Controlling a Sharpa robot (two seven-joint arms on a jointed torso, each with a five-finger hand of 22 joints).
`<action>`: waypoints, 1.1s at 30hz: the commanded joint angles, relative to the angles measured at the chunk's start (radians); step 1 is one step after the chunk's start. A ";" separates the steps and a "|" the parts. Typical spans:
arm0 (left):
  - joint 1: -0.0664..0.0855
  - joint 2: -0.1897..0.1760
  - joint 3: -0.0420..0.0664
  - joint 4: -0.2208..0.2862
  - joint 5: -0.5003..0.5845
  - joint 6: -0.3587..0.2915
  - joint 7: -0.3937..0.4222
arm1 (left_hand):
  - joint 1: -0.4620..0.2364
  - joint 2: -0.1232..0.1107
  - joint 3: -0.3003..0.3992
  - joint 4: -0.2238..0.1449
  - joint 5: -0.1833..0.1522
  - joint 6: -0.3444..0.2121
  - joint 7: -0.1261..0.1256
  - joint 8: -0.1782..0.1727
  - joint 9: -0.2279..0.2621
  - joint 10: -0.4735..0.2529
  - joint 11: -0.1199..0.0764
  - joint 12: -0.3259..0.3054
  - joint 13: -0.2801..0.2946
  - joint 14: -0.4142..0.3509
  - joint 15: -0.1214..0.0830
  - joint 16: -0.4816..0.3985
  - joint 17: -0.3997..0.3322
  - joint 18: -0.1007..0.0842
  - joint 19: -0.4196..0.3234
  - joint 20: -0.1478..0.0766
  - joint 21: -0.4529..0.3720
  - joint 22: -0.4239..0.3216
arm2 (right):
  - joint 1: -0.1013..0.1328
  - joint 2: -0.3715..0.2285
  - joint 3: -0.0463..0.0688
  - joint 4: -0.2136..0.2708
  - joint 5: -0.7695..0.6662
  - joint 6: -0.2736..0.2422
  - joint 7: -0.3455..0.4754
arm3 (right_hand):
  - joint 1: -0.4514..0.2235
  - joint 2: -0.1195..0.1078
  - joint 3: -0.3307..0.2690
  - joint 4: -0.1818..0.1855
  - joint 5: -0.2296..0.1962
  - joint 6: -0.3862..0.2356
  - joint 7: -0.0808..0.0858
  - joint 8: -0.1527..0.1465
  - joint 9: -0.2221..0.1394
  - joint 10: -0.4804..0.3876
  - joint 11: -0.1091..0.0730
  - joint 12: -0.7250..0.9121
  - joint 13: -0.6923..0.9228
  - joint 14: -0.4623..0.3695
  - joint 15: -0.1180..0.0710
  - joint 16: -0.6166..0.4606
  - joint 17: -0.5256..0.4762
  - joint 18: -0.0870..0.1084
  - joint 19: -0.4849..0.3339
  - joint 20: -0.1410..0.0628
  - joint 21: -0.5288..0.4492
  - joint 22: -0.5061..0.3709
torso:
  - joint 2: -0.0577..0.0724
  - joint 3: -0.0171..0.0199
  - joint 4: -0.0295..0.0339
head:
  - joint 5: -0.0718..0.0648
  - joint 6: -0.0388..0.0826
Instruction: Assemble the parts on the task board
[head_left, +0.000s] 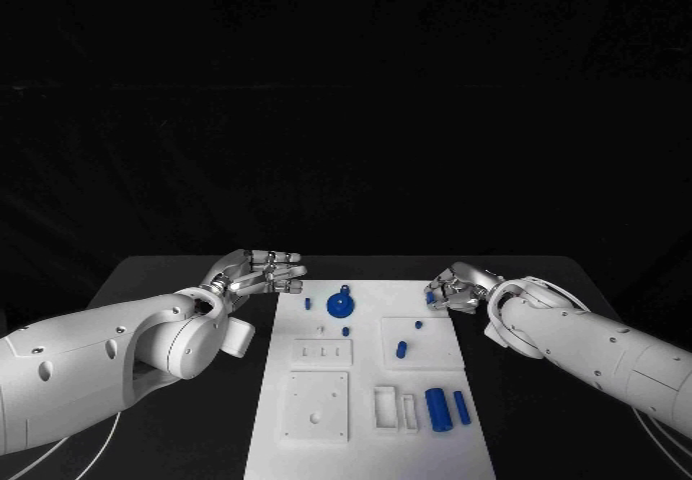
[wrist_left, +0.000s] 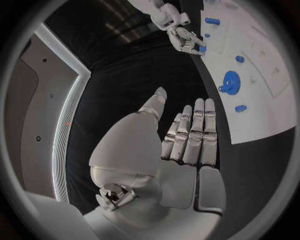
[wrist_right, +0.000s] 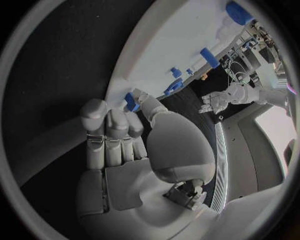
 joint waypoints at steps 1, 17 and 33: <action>0.000 0.003 0.001 0.002 -0.005 0.012 0.005 | 0.016 0.006 0.004 -0.013 0.002 -0.005 0.005 0.002 -0.001 0.002 0.000 0.001 0.001 -0.006 -0.001 -0.005 0.001 -0.017 -0.008 0.001 0.007 0.001 | -0.001 0.002 0.000 -0.001 -0.013 0.022 -0.004 | -0.012 0.000 0.008 0.001 -0.007 0.006 0.003 0.003 0.000 0.001 -0.005 0.005 0.001 0.000 -0.002 0.004 0.001 -0.002 0.049 -0.004 0.004 0.097 | 0.000 0.0004 -0.0003 | 0.000 -0.001; 0.001 0.003 0.001 0.002 -0.005 0.013 0.003 | 0.010 0.017 0.013 -0.043 0.057 -0.007 0.005 0.002 -0.002 0.001 0.000 0.001 0.001 -0.006 -0.002 -0.005 0.001 -0.016 -0.016 0.000 0.020 0.002 | -0.003 0.004 0.000 -0.008 -0.014 0.011 -0.008 | -0.011 0.002 -0.010 0.018 -0.026 0.000 0.004 0.003 0.000 -0.001 -0.004 0.002 -0.001 0.000 -0.003 0.002 0.001 -0.001 0.049 -0.004 0.002 0.097 | 0.000 0.0004 0.0001 | 0.003 -0.005; 0.001 0.004 0.001 0.003 -0.005 0.014 0.004 | 0.007 0.017 0.013 -0.043 0.057 -0.005 0.004 0.002 -0.001 0.001 0.000 0.001 0.001 -0.006 -0.002 -0.005 0.001 -0.016 -0.017 0.000 0.024 0.002 | -0.005 0.009 0.000 -0.007 -0.001 -0.014 -0.010 | -0.011 0.016 -0.005 0.031 -0.073 0.049 -0.001 0.004 0.001 0.001 -0.005 0.005 0.001 0.000 -0.002 0.005 0.004 -0.001 0.050 -0.003 0.004 0.097 | 0.000 0.0007 0.0001 | 0.001 -0.008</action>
